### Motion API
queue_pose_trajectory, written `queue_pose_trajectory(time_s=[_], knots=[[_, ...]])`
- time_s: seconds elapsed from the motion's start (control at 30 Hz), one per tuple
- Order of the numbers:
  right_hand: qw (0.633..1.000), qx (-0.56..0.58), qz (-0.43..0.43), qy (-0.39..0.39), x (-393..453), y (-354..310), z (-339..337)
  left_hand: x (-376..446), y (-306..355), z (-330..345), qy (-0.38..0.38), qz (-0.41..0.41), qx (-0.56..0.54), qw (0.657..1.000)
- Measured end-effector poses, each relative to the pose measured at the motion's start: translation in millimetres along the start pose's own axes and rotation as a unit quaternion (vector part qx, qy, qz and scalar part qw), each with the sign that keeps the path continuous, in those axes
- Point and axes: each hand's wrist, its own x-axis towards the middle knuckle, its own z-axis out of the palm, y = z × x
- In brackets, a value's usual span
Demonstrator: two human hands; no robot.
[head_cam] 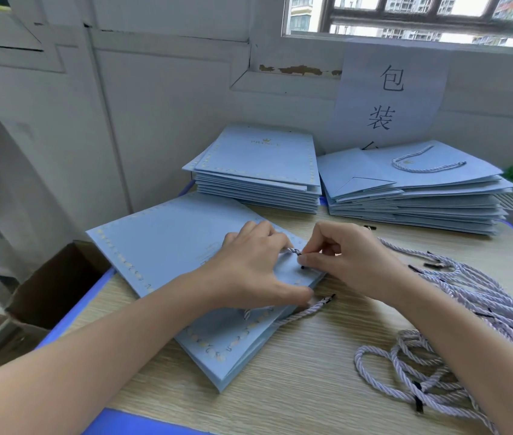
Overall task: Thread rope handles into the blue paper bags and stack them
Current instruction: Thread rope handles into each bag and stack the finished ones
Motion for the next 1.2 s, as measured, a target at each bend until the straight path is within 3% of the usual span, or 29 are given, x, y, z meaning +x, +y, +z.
queue_pose_trajectory(time_s=[0.27, 0.43, 0.5, 0.63, 0.7, 0.87, 1.0, 1.2], knots=[[0.988, -0.131, -0.073, -0.04, -0.7, -6.9, -0.8, 1.5, -4.4, -6.6, 0.034, -0.012, -0.067, 0.997], [0.99, -0.123, -0.056, -0.043, -3.8, -9.3, -11.8, -0.8, -6.5, -12.0, 0.04, -0.017, -0.152, 0.987], [0.992, -0.108, -0.062, -0.019, -4.7, -8.7, -14.8, -0.1, -4.9, -13.6, 0.049, -0.025, -0.172, 0.984], [0.989, -0.04, -0.077, 0.118, -7.7, -7.6, -17.7, 3.9, -4.0, -15.1, 0.079, -0.019, -0.206, 0.975], [0.985, -0.069, -0.082, 0.136, -7.6, -6.9, -15.7, 4.4, -4.6, -14.6, 0.106, -0.023, -0.223, 0.969], [0.97, -0.233, -0.047, 0.055, -5.2, -6.8, 6.7, 3.1, -4.2, -10.2, 0.13, -0.053, -0.205, 0.969], [0.977, -0.195, -0.044, 0.081, -0.6, -6.4, 8.4, 4.4, -4.1, -10.1, 0.131, -0.058, -0.201, 0.969], [0.996, -0.09, 0.01, 0.015, -6.2, -9.0, -13.5, 4.8, -4.8, -6.3, 0.114, -0.039, -0.172, 0.978]])
